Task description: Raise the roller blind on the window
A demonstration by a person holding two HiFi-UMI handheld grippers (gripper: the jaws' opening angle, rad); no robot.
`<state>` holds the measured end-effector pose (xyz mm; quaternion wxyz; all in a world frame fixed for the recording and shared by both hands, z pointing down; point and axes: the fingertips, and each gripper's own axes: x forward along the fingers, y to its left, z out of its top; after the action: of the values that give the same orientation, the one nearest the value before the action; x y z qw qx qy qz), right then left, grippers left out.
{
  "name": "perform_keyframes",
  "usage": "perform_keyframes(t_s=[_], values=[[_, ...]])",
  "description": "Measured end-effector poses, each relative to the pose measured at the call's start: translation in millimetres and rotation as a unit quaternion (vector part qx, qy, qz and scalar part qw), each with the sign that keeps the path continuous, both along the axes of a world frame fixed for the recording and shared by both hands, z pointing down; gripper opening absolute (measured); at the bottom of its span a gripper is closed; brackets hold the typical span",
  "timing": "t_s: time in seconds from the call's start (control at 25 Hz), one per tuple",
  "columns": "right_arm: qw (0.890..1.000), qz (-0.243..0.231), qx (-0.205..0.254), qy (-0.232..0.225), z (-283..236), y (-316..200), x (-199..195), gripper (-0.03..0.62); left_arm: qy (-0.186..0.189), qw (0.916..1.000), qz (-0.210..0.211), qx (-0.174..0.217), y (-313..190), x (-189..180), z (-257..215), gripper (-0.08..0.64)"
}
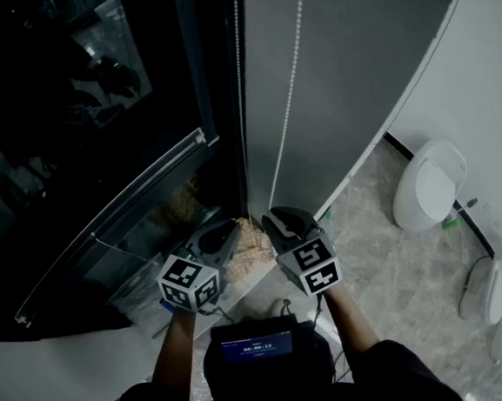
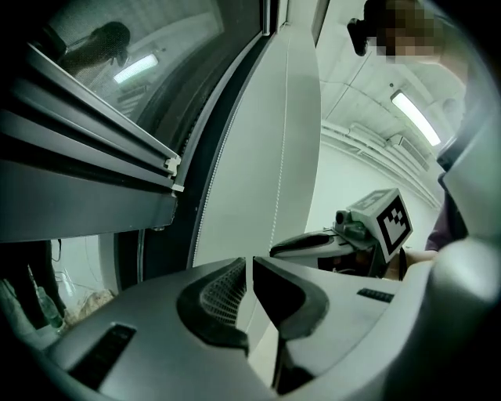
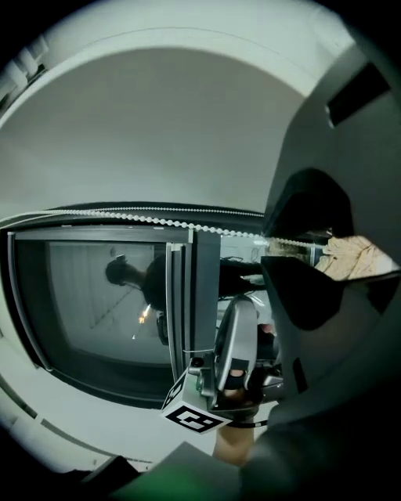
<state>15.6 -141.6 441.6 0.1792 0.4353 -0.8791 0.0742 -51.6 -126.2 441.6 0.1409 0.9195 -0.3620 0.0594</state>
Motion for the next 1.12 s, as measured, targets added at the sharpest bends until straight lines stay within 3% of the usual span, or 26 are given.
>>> perform_keyframes(t_s=[0.12, 0.2, 1.12], values=[[1.000, 0.017, 0.016, 0.001, -5, 6, 10, 0.063, 0.000, 1.0000, 0.008, 0.001, 2, 7, -2, 0.020], [0.999, 0.024, 0.024, 0.003, -9, 8, 15, 0.009, 0.001, 0.9999, 0.016, 0.003, 4, 13, -4, 0.020], [0.999, 0.010, 0.028, 0.012, -11, 21, 18, 0.008, -0.008, 0.9997, 0.023, 0.010, 18, 23, -8, 0.011]])
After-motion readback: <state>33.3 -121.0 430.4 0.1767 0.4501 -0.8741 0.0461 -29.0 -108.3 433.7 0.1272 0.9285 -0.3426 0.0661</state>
